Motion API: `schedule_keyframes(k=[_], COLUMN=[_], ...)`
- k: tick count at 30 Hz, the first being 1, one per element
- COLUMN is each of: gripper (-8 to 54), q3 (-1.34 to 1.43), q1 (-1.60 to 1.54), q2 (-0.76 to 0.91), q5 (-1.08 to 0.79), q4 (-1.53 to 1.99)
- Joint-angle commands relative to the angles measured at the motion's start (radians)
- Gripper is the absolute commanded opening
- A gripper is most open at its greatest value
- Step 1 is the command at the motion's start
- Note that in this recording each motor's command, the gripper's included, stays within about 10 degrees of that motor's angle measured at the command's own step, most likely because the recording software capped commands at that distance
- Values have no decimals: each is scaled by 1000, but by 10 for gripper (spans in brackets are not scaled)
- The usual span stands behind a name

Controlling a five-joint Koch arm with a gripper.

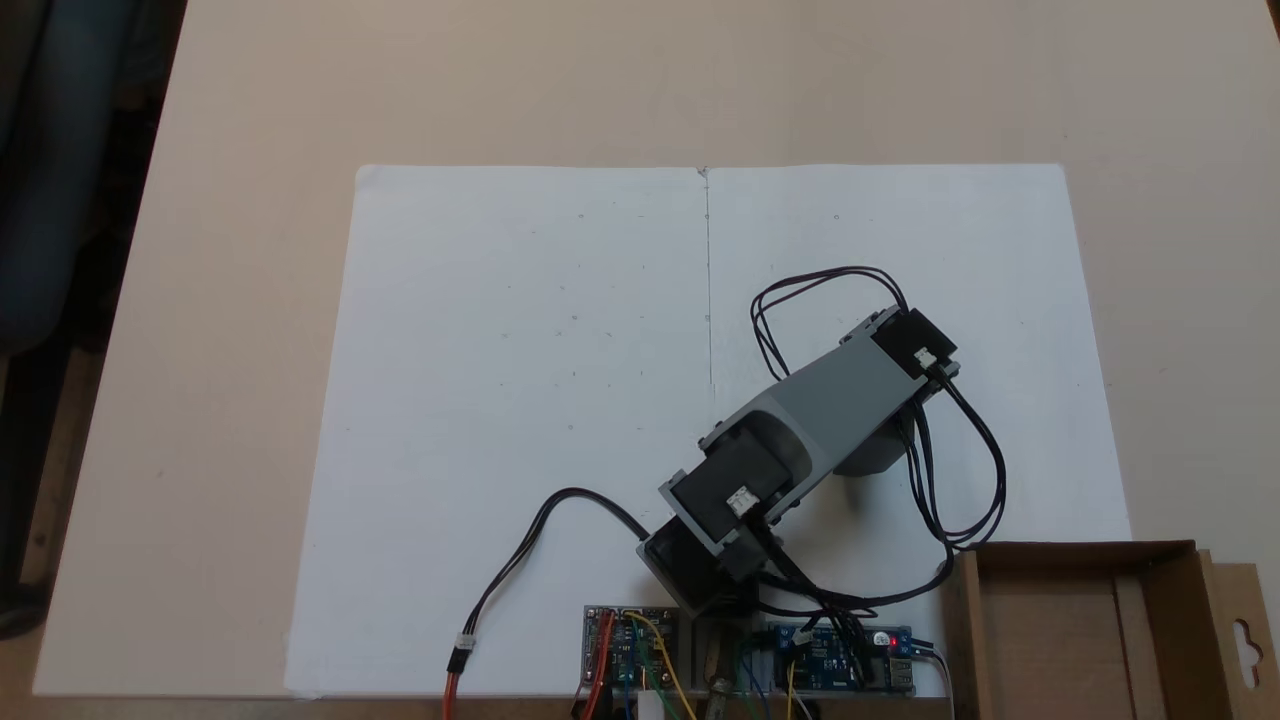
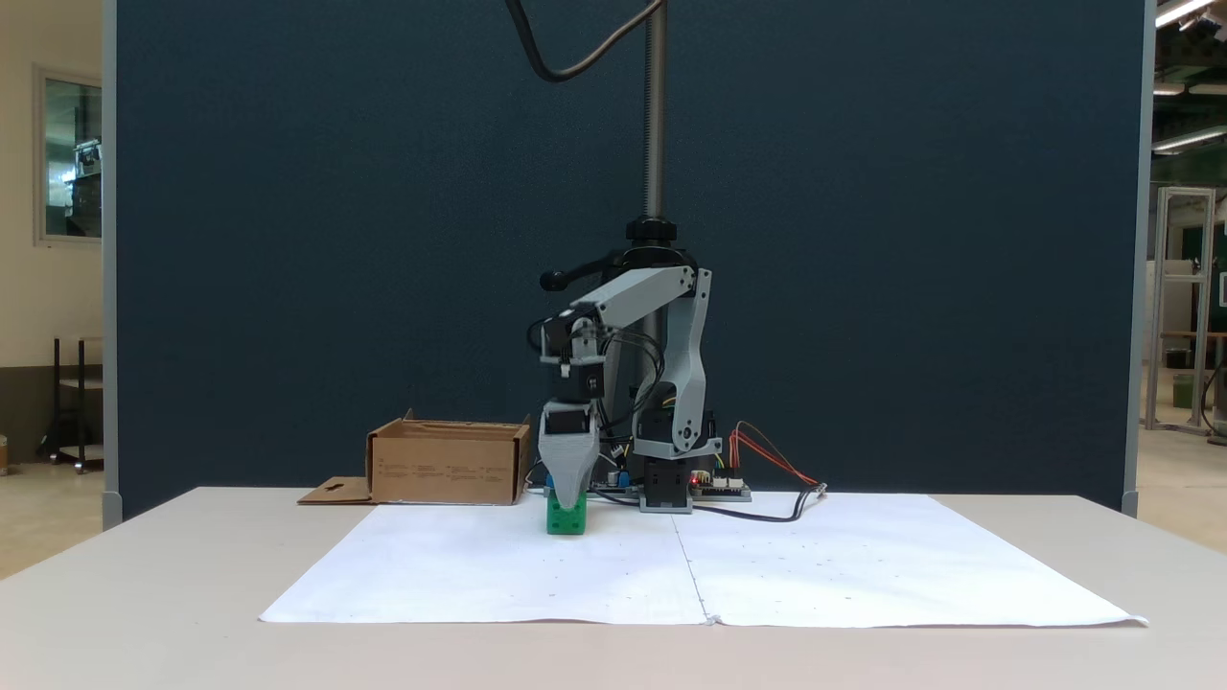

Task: Grasp a green dice and put it in the bin.

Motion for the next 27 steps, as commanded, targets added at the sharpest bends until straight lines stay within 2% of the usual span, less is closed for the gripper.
schedule_keyframes(k=[1,27], gripper=[459,432], q3=[-11,37], q1=[5,6], q2=[-2,-31], q5=[3,6], q4=[-31,-166])
